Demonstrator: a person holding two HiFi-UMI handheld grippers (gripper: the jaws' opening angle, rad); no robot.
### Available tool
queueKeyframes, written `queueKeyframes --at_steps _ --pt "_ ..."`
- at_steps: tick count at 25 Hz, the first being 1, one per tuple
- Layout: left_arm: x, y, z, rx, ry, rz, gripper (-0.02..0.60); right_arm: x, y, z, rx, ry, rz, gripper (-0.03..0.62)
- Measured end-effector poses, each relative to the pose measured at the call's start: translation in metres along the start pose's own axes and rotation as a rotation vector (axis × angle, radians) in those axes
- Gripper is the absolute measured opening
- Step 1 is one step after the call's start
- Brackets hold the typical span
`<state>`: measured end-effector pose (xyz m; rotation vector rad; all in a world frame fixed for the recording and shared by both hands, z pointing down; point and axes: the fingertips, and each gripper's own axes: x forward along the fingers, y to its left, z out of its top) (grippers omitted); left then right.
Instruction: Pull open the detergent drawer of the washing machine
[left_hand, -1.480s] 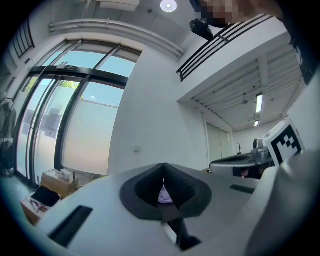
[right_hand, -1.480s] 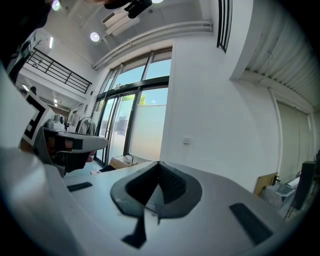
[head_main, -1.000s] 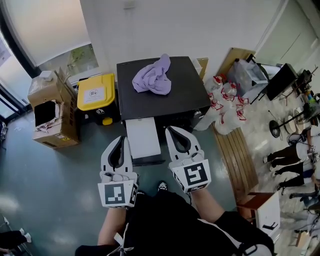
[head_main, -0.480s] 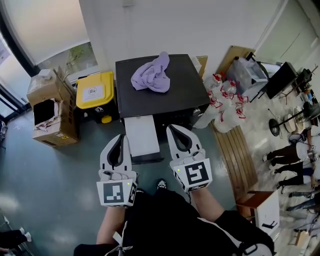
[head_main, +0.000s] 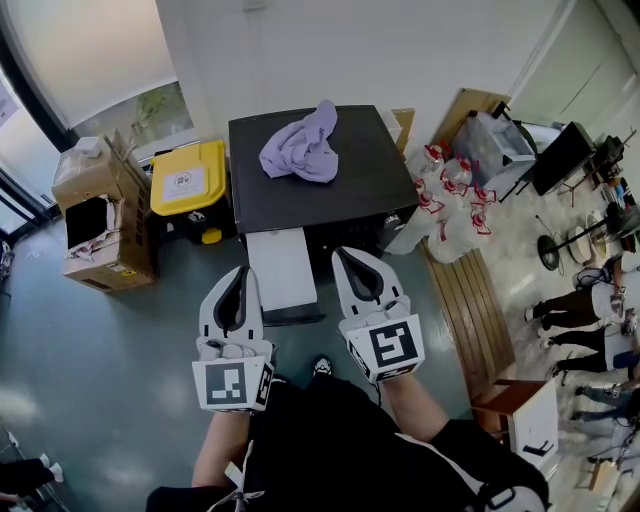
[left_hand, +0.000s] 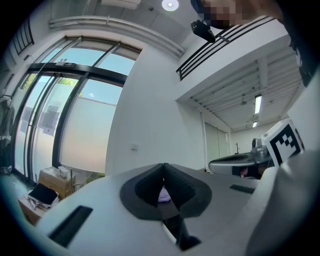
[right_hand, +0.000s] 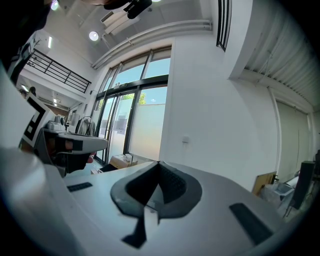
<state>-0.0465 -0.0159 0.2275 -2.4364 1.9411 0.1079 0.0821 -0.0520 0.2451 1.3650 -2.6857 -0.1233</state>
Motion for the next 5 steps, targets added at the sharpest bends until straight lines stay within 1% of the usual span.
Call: queueKeyframes --at_steps 5 --pt "0.0021 -0.0035 -0.0018 -0.002 0.000 -0.002 0.021 -0.0016 -0.0043 -0.0025 0.005 -0.003 -0.003 0.006"
